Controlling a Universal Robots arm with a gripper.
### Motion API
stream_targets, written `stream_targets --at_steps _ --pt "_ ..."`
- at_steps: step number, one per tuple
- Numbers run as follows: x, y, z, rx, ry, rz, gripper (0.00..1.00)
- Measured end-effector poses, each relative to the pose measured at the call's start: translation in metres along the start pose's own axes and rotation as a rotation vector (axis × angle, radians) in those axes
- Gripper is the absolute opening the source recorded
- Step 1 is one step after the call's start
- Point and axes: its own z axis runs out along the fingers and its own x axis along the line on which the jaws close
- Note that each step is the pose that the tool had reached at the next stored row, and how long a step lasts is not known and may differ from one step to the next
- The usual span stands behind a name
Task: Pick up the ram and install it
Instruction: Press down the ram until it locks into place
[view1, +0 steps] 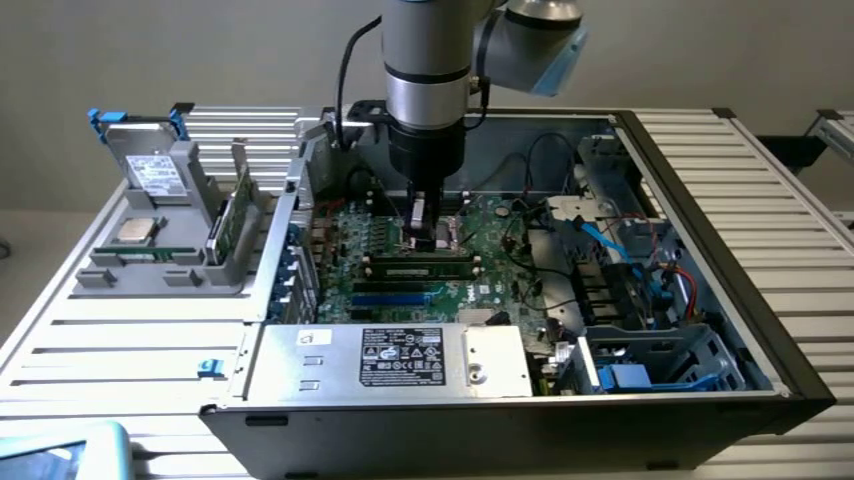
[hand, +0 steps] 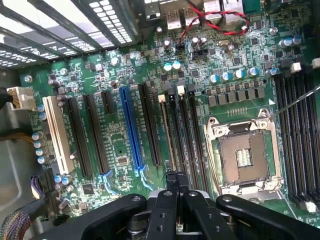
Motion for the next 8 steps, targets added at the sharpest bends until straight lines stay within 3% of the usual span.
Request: stream_targets --at_steps 8 --pt "0.0 0.0 0.0 -0.0038 0.003 0.114 0.11"
